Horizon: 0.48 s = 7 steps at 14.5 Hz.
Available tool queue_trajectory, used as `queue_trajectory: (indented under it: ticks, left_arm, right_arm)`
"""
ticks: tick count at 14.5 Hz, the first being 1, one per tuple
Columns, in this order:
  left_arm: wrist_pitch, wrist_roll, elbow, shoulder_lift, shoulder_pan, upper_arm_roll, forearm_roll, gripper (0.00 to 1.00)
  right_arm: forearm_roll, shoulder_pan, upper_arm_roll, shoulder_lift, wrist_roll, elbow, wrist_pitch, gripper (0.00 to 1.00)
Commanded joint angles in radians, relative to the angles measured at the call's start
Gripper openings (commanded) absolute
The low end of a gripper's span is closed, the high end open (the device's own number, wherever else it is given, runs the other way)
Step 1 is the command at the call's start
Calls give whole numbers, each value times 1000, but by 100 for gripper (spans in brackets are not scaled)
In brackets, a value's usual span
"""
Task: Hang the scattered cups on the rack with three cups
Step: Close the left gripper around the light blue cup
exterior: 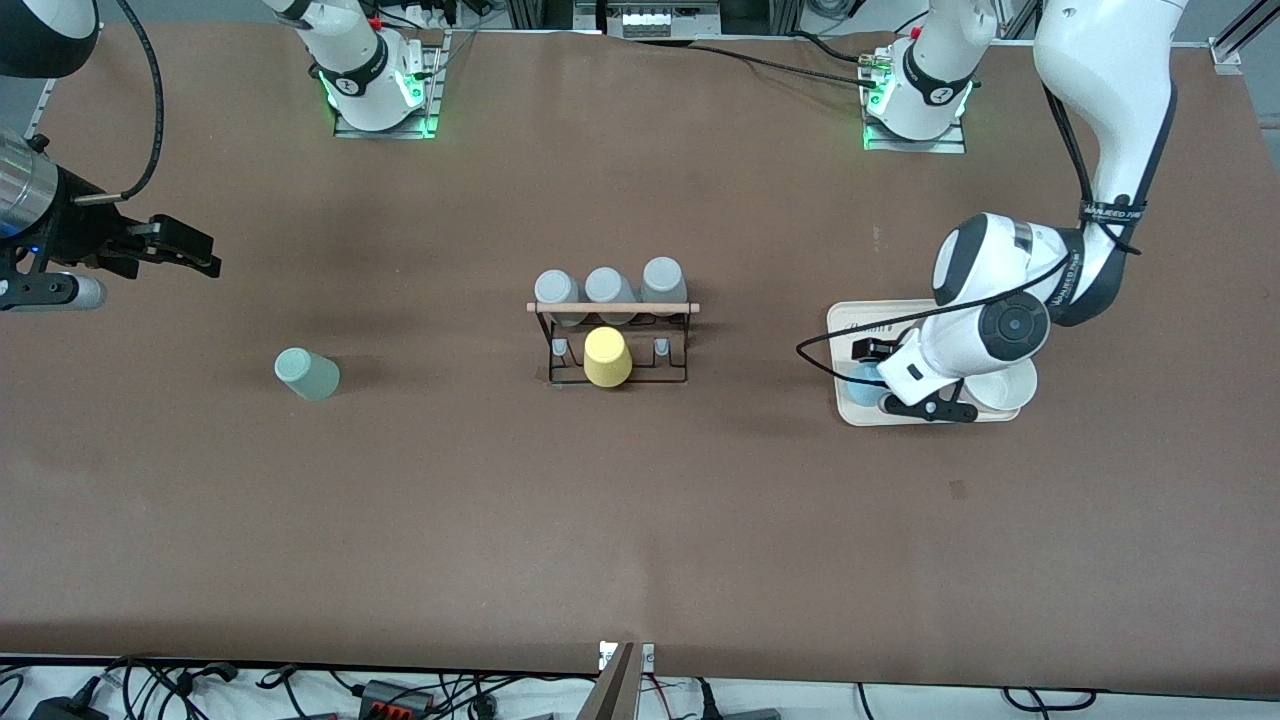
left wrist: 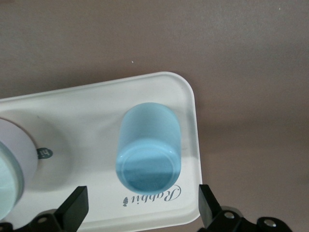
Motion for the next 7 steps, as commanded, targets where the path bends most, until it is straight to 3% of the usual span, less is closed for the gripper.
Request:
queue_trajectory:
  ticks: [1,7]
  left_arm:
    - [31,2,-47,-33,7,-3,-20,100]
    - [83,2,-47,-6,0,-2,-18,100]
  right_arm:
    - [-9,-5,3,-14,-9,-10,1,100]
    - [-9,-5,3,-16,-11,-10,1,100]
